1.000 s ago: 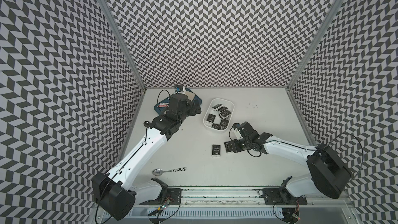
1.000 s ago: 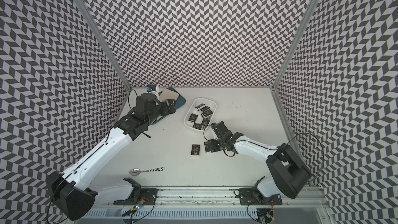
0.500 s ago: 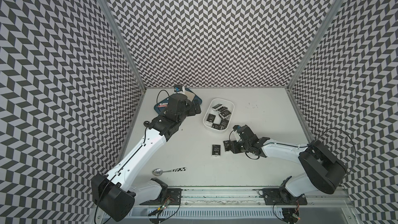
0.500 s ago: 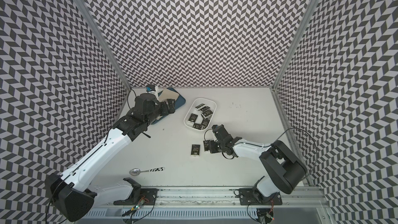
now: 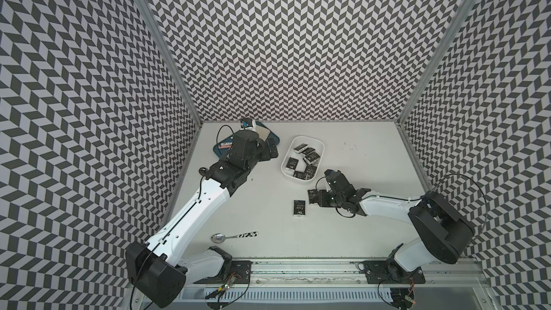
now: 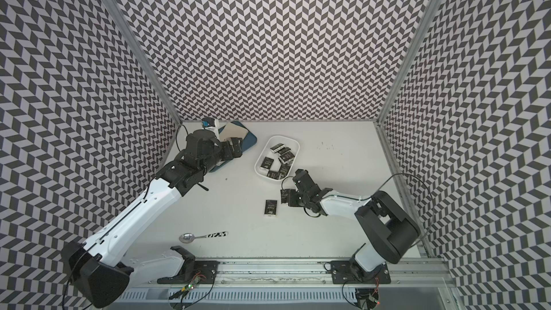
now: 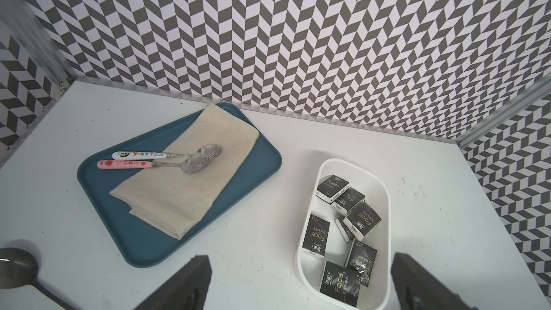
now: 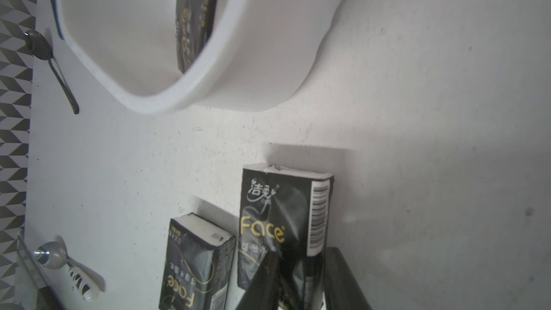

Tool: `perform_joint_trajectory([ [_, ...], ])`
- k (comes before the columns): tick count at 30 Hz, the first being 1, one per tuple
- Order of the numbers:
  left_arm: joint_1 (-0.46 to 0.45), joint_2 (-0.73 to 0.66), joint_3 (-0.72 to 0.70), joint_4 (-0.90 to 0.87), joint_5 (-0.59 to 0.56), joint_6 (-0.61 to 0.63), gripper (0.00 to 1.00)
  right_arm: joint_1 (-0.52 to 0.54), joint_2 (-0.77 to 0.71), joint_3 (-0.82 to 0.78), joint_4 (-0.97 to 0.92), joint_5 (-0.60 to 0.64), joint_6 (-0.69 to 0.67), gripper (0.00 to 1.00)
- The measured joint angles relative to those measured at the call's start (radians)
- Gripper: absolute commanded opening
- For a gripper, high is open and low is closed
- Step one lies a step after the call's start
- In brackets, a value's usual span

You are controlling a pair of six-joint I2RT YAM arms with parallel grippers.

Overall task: Take the pocket tissues out of the storage box
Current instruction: Move the pocket tissues to the center of the board.

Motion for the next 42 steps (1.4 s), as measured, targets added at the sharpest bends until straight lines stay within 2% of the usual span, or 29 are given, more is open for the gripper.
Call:
perform_joint_trajectory([
  [7,0.000,-0.013,-0.006,0.000,-0.001,0.001,0.99,0.000,-0.106,0.061,-0.098,0.050,-0.026,0.41],
  [13,0.000,-0.021,-0.006,0.000,-0.003,0.001,0.99,0.036,-0.214,0.072,-0.108,0.049,-0.052,0.45],
  [22,0.000,-0.021,-0.008,-0.001,-0.005,0.001,0.99,0.249,-0.110,0.072,-0.130,0.071,-0.044,0.49],
  [29,0.000,-0.033,-0.010,-0.001,-0.005,0.000,0.99,0.261,-0.041,0.072,-0.119,0.080,-0.019,0.48],
  [42,0.000,-0.048,-0.042,0.000,-0.004,-0.003,0.99,0.278,0.053,0.072,-0.058,0.063,0.007,0.33],
])
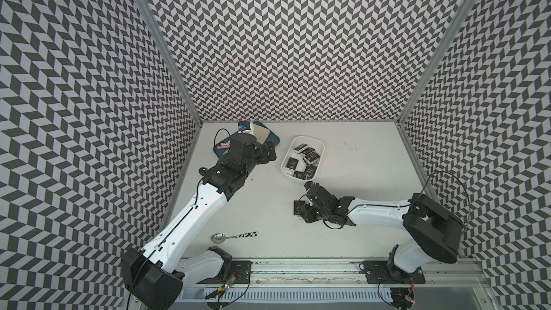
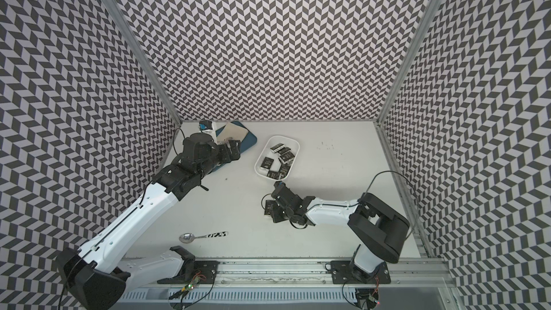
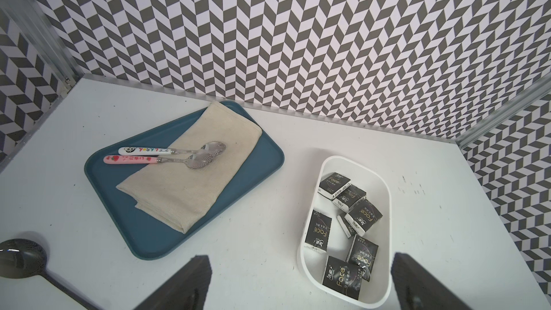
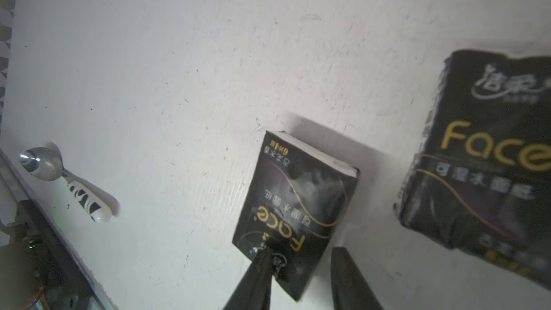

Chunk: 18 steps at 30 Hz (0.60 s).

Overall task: Take the pocket tissues out of the storage box
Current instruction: Move the pocket tissues to the center of the board.

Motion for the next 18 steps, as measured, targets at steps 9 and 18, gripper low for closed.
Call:
perform_joint_trajectory([
  [9,0.000,-0.004,-0.006,0.000,0.000,0.000,0.99,0.000,0.036,0.023,0.024,0.034,0.020,0.27],
  [18,0.000,-0.005,-0.009,0.000,-0.001,0.000,0.99,-0.029,0.086,0.082,0.024,0.079,0.033,0.24],
])
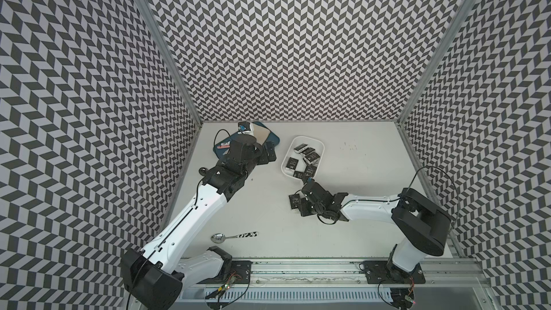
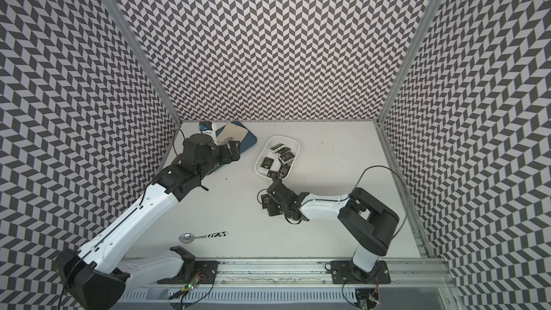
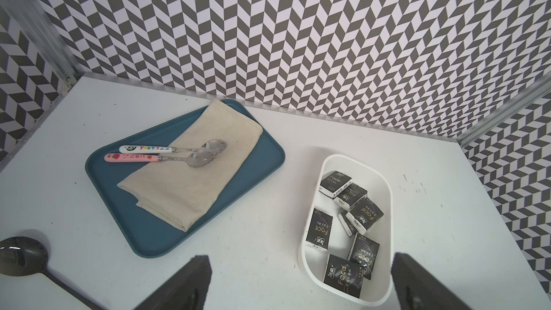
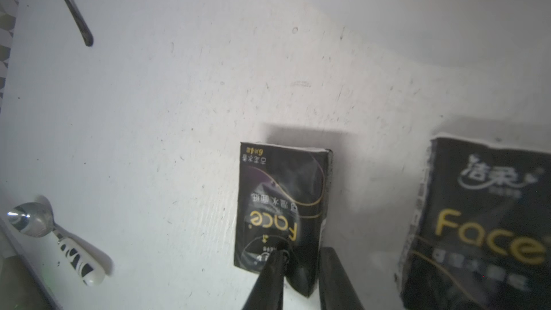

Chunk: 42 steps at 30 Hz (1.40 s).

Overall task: Take the pocket tissues out of the storage box
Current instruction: Move the pocket tissues to the center of the board, then adjust the pocket tissues at the center of the board.

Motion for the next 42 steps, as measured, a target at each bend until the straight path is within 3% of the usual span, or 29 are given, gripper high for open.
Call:
perform_joint_trajectory([
  [12,0.000,-0.003,-0.008,0.001,-0.002,0.000,0.99,-0.051,-0.001,0.000,0.000,0.014,0.005,0.24],
  [25,0.000,-0.003,-0.008,0.001,-0.002,0.000,0.99,-0.060,-0.177,0.028,-0.080,0.035,-0.011,0.38],
  [34,0.000,-0.003,-0.008,0.001,-0.002,0.000,0.99,-0.247,-0.231,-0.084,-0.077,0.004,-0.083,0.44],
  [42,0.000,-0.003,-0.008,0.001,0.002,0.000,0.99,-0.248,-0.227,-0.134,-0.047,-0.072,-0.123,0.43],
])
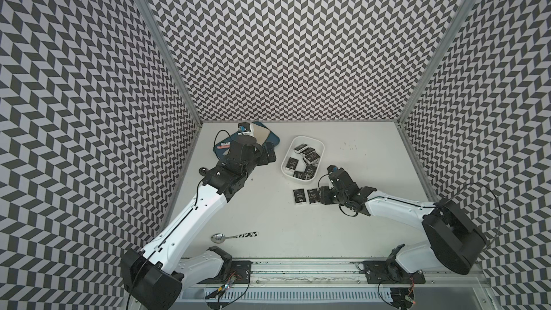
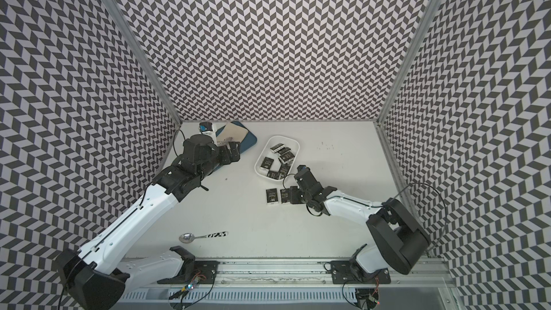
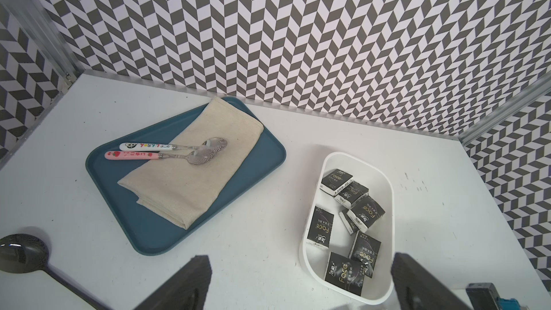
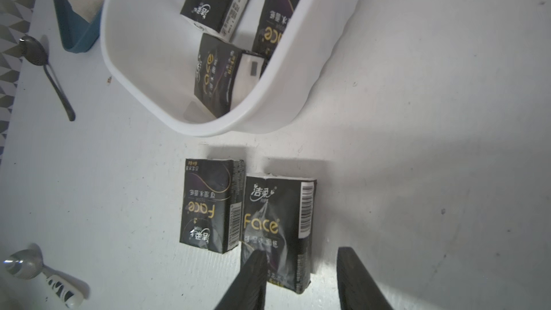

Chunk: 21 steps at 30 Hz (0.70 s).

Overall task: Take the pocket tissues out of the storage box
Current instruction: Adjust the pocket tissues at the center of the board.

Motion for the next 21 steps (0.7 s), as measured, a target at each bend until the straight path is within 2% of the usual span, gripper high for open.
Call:
perform_joint_trajectory([
  [11,0.000,0.000,0.000,0.000,0.000,0.000,0.99,0.001,0.101,-0.008,0.069,-0.037,-0.008,0.39],
  [21,0.000,0.000,0.000,0.000,0.000,0.000,0.99,0.045,0.138,-0.029,0.183,-0.054,0.087,0.35],
])
